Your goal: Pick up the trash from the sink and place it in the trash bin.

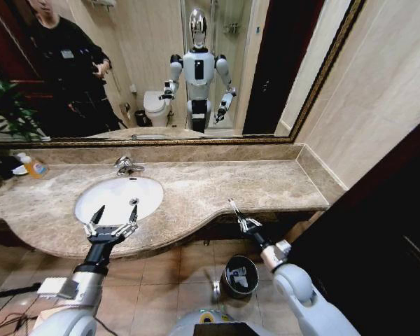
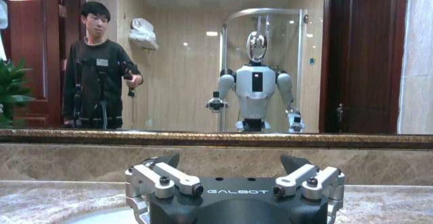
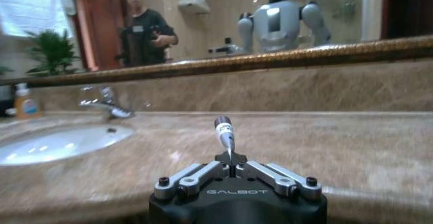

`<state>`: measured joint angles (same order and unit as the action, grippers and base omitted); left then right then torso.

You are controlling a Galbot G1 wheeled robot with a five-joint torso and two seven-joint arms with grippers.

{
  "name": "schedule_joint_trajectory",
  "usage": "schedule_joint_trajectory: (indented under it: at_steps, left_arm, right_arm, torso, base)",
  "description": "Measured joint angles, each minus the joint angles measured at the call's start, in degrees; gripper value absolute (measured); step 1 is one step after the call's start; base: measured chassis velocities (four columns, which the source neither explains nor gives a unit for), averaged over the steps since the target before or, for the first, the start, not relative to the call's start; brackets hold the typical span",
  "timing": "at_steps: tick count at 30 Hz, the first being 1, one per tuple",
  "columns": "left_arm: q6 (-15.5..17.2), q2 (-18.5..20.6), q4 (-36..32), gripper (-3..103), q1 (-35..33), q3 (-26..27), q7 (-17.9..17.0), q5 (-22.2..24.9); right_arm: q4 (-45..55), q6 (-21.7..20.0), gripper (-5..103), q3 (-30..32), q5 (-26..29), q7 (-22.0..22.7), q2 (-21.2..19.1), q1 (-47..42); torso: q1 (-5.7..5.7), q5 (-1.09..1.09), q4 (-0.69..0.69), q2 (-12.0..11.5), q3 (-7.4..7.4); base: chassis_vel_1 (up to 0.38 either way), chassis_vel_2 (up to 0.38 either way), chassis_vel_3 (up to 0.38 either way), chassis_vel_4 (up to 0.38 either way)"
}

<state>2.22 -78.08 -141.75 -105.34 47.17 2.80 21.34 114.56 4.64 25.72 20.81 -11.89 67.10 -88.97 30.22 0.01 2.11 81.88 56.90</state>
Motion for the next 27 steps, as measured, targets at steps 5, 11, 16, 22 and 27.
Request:
schedule_joint_trajectory:
  at_steps: [5, 11, 16, 22, 27]
  left_arm:
    - [0.00, -0.01, 0.00, 100, 0.00, 0.00, 0.00, 0.00]
    - [0.00, -0.01, 0.00, 100, 0.00, 0.00, 0.00, 0.00]
    - [0.00, -0.01, 0.00, 100, 0.00, 0.00, 0.00, 0.00]
    - [0.00, 0.00, 0.00, 100, 0.00, 0.00, 0.00, 0.00]
    - [0.00, -0.01, 0.00, 100, 0.00, 0.00, 0.00, 0.00]
  right_arm:
    - [-2.68, 1.87, 0, 3.63, -3.09, -5.74, 4.99, -3.61]
    - [-8.57, 3.25, 0, 5.61, -7.66, -5.99, 9.74, -3.31]
    - [-11.54, 2.44, 0, 7.06, -10.56, -5.32, 12.45, -3.83]
    - [-14.44, 2.38, 0, 7.38, -12.93, -4.74, 13.84, -4.12]
    - [-19.61, 3.59, 0, 7.03, -16.99, -3.09, 15.65, -3.33]
  torso:
    - [0.00, -0.01, -0.01, 0.00, 0.00]
    - [0.00, 0.00, 0.00, 0.00, 0.00]
    - [0.01, -0.01, 0.00, 0.00, 0.00]
    - [0.00, -0.02, 0.00, 0.00, 0.00]
    - [0.01, -0.02, 0.00, 0.00, 0.01]
  base:
    - [0.000, 0.000, 0.000, 0.000]
    - [0.000, 0.000, 0.000, 0.000]
    - [0.000, 0.000, 0.000, 0.000]
    - [0.000, 0.000, 0.000, 0.000]
    - [0.000, 0.000, 0.000, 0.000]
